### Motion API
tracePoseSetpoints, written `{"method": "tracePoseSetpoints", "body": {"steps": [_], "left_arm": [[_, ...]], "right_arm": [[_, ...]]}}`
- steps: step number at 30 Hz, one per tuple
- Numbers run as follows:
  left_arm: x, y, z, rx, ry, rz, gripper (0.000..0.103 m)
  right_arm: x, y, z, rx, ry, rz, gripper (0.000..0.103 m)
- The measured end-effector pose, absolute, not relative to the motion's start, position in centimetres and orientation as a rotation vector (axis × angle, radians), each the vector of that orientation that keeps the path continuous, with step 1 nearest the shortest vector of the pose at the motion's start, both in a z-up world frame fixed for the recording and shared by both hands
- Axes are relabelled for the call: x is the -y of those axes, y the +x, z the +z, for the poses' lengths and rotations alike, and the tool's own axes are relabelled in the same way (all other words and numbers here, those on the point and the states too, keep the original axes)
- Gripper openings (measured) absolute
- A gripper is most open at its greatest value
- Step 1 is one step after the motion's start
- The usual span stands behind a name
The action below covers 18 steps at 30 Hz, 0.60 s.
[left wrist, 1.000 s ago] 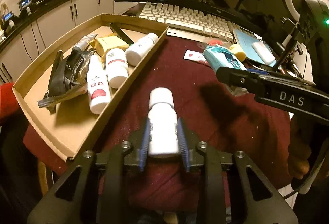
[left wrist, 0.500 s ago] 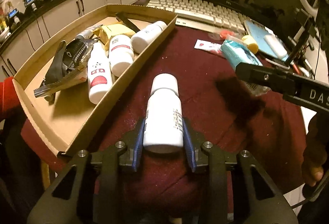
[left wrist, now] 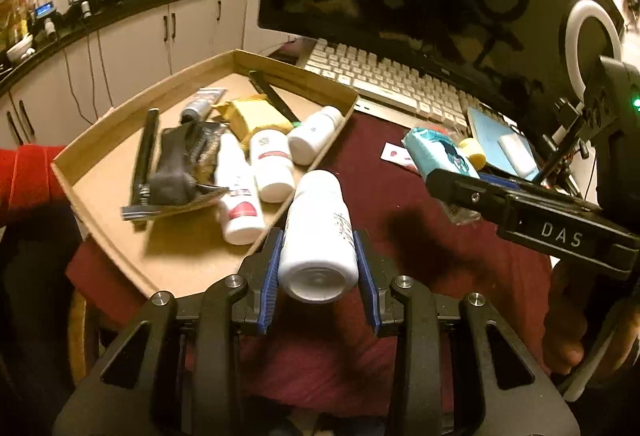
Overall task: Organize objects
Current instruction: 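Carry the bottle and tissue pack over the tray and open both tools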
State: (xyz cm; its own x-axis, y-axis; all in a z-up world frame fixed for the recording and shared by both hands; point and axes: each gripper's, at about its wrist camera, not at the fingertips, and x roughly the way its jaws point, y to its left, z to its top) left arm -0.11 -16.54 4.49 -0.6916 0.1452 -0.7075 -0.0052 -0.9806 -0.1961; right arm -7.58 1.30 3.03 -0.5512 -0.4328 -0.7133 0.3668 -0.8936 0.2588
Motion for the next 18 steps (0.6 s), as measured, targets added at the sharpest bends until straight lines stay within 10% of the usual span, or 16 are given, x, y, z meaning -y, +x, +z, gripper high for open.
{"method": "tracePoseSetpoints", "body": {"steps": [18], "left_arm": [[28.5, -2.0, 6.4, 0.533, -1.156, 3.051, 0.034]], "right_arm": [[5.1, -12.5, 5.3, -0.038, 1.087, -2.347, 0.049]]}}
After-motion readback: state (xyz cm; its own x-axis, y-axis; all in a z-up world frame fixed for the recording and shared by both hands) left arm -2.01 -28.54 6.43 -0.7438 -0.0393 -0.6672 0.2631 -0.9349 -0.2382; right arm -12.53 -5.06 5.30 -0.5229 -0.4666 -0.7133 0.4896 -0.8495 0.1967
